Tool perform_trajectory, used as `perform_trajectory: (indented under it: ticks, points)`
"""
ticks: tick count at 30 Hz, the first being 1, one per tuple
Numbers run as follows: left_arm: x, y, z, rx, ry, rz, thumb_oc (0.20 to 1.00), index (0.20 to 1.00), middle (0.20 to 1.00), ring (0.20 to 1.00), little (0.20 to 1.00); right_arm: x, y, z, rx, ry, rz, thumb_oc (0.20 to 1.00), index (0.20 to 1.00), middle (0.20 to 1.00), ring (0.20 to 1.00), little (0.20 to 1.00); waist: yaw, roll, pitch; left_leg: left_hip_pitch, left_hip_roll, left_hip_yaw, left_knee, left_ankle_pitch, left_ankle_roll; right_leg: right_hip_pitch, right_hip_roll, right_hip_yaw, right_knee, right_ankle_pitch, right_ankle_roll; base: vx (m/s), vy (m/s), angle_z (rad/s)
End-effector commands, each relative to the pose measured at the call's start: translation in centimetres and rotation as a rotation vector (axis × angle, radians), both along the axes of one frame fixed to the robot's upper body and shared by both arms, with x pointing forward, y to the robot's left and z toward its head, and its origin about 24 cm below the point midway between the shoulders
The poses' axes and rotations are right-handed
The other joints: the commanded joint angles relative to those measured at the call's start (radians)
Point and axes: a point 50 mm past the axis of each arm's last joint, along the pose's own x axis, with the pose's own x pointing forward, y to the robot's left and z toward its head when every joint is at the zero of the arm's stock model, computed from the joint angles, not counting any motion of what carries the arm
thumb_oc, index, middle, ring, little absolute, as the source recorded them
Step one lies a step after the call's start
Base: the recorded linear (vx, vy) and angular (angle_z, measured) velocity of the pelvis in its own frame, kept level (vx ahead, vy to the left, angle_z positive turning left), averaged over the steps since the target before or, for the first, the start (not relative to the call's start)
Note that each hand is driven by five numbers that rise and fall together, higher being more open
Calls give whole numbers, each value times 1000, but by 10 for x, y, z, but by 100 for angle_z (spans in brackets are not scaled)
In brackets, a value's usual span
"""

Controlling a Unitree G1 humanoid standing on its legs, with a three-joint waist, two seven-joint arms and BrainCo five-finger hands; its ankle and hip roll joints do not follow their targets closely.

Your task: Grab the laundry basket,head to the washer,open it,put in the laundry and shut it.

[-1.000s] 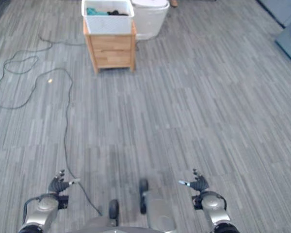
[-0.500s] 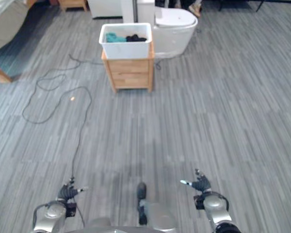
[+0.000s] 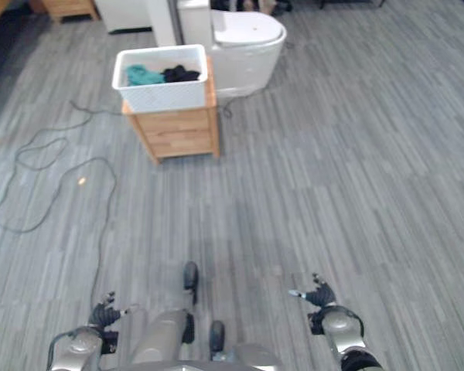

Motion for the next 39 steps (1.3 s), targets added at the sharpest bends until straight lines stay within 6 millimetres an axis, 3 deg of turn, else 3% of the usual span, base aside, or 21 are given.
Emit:
perform_trajectory:
  ticks: [1,4,5,6,9,10,11,12,13,14,17,21,23,24,28,29,30,31,32,36,39]
  points:
    - [14,5,11,50,-63,-32,1000,1000,1000,1000,1000,-5,-6,3,-4,-27,-24,1000,1000,1000,1000,1000,22,-3,-33,7,94,49,13,1,-43,81,-147,76,108,-197,82,723,339,-69]
    - [14,7,10,63,-47,-43,1000,1000,1000,1000,1000,-12,-2,-2,17,-8,-31,1000,1000,1000,1000,1000,13,-13,-56,22,91,72,48,27,-34,90,-177,73,141,-187,103,438,209,-34]
    - [16,7,10,74,-42,-62,1000,1000,1000,1000,1000,-12,0,-3,24,-5,-35,1000,1000,1000,1000,1000,5,-26,-65,23,77,80,83,16,-27,81,-204,71,176,-148,123,549,291,-4]
    - [18,7,10,84,-42,-74,1000,1000,1000,1000,1000,-12,3,-4,39,-6,-38,1000,1000,1000,1000,1000,-4,-43,-72,23,60,85,124,-11,-16,54,-229,81,244,-51,151,486,283,16]
    - [31,8,18,96,-85,-96,1000,1000,1000,1000,1000,-5,14,-4,74,-25,-22,1000,1000,1000,1000,1000,-18,-55,-68,43,43,96,173,-84,15,-41,-259,105,431,128,196,347,217,9]
    - [35,11,21,105,-96,-90,1000,1000,1000,1000,1000,0,18,-2,78,-39,-9,1000,1000,1000,1000,1000,-17,-52,-69,54,43,102,183,-111,27,-70,-267,101,464,168,200,494,289,-18]
    - [42,12,25,109,-118,-84,1000,1000,1000,1000,1000,8,25,1,81,-57,20,1000,1000,1000,1000,1000,-22,-44,-59,123,33,98,170,-154,47,-152,-262,78,521,172,174,380,216,-9]
    - [42,12,25,109,-119,-84,1000,1000,1000,1000,1000,8,25,1,81,-57,20,1000,1000,1000,1000,1000,-21,-42,-60,121,35,99,169,-153,47,-154,-260,79,520,174,174,516,267,1]
    - [45,13,28,106,-134,-70,1000,1000,1000,1000,1000,13,26,4,79,-74,32,1000,1000,1000,1000,1000,-38,-25,-44,192,25,83,144,-182,57,-239,-236,38,521,108,158,241,118,15]
    - [45,13,28,106,-134,-70,1000,1000,1000,1000,1000,13,26,4,79,-74,32,1000,1000,1000,1000,1000,-38,-23,-45,190,26,83,144,-181,56,-240,-235,37,520,110,157,362,167,19]
    - [46,15,28,108,-131,-62,1000,1000,1000,1000,1000,19,25,9,72,-94,43,1000,1000,1000,1000,1000,-69,1,-10,279,24,59,109,-204,54,-365,-184,-48,468,-2,141,308,97,28]
    - [37,20,20,139,-63,-35,1000,1000,1000,1000,1000,9,16,3,38,-48,27,1000,1000,1000,1000,1000,-106,-8,15,360,-12,23,95,-244,44,-415,-125,-72,284,-4,145,318,-14,38]
    - [35,14,18,120,-71,-81,1000,1000,1000,1000,1000,2,16,1,63,-48,9,1000,1000,1000,1000,1000,-99,-23,-6,363,-41,-5,124,-267,39,-349,-133,-54,214,-12,123,337,-130,77]
    - [31,9,15,98,-63,-78,1000,1000,1000,1000,1000,0,13,1,70,-47,-14,1000,1000,1000,1000,1000,-99,-19,-18,355,-36,7,174,-283,6,-321,-138,-60,203,-9,112,262,-128,111]
    - [28,5,14,77,-65,-73,1000,1000,1000,1000,1000,1,8,3,63,-64,-37,1000,1000,1000,1000,1000,-103,-16,-23,299,-21,20,306,-285,-21,-303,-159,-83,193,-21,91,141,-9,101]
    - [24,2,9,69,-39,-72,1000,1000,1000,1000,1000,4,3,6,48,-69,-50,1000,1000,1000,1000,1000,-96,-15,-24,243,45,56,322,-279,-18,-258,-184,-87,177,-52,81,148,94,33]
    - [24,2,9,69,-39,-72,1000,1000,1000,1000,1000,4,3,6,48,-69,-50,1000,1000,1000,1000,1000,-95,-15,-23,244,45,57,322,-280,-18,-257,-184,-87,177,-52,81,253,181,45]
    - [20,2,6,76,-17,-63,1000,1000,1000,1000,1000,5,1,7,37,-73,-50,1000,1000,1000,1000,1000,-87,-9,-29,236,83,44,263,-238,-28,-243,-195,-89,172,-57,85,106,87,30]
    - [20,2,6,75,-17,-63,1000,1000,1000,1000,1000,5,1,7,37,-73,-50,1000,1000,1000,1000,1000,-87,-9,-29,238,82,43,261,-237,-28,-242,-196,-90,172,-58,85,165,145,-2]
    - [19,3,3,71,-12,-10,1000,1000,1000,1000,1000,6,-1,9,36,-85,-66,1000,1000,1000,1000,1000,-68,10,-30,198,155,-62,115,-108,-73,-200,-209,-65,153,-84,95,190,218,-40]
    - [17,2,0,65,3,15,1000,1000,1000,1000,1000,5,-4,7,41,-77,-92,1000,1000,1000,1000,1000,-67,26,-33,195,169,-95,68,-90,-90,-180,-230,-44,159,-100,106,196,331,-35]
